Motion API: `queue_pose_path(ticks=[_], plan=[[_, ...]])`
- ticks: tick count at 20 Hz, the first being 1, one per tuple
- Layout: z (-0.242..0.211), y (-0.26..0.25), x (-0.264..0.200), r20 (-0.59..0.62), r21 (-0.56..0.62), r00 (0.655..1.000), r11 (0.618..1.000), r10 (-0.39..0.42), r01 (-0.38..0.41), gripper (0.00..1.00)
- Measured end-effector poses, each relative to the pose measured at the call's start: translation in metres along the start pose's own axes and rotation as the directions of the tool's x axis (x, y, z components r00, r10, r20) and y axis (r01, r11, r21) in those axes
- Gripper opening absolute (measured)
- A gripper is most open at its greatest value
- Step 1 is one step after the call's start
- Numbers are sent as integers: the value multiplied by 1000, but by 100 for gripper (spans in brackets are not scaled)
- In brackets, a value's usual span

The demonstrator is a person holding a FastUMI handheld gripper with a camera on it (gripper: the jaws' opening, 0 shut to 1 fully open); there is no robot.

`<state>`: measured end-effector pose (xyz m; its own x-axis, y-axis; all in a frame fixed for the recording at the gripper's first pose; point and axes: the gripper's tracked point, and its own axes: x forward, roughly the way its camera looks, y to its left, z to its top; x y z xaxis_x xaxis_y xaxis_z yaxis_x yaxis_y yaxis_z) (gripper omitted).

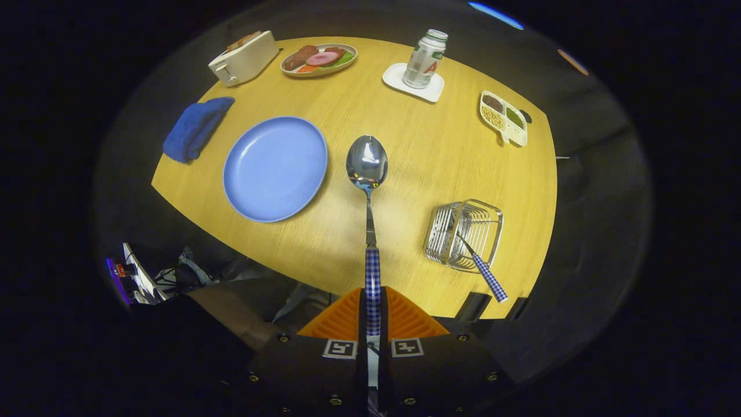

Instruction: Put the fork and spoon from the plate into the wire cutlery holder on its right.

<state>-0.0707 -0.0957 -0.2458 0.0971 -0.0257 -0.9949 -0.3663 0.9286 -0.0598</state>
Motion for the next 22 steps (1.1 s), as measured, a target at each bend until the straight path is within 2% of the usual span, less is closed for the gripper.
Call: queue_pose_path(ticks=[4,6,10,22], plan=[[-27,-34,-14,-81,23,996,999,-40,42,7],[-40,-59,-21,-131,-7,987,995,-97,97,7],[-60,-86,-32,-233,-14,964,992,-126,126,7],[-71,-116,-19,-416,-55,899,990,-140,130,7]])
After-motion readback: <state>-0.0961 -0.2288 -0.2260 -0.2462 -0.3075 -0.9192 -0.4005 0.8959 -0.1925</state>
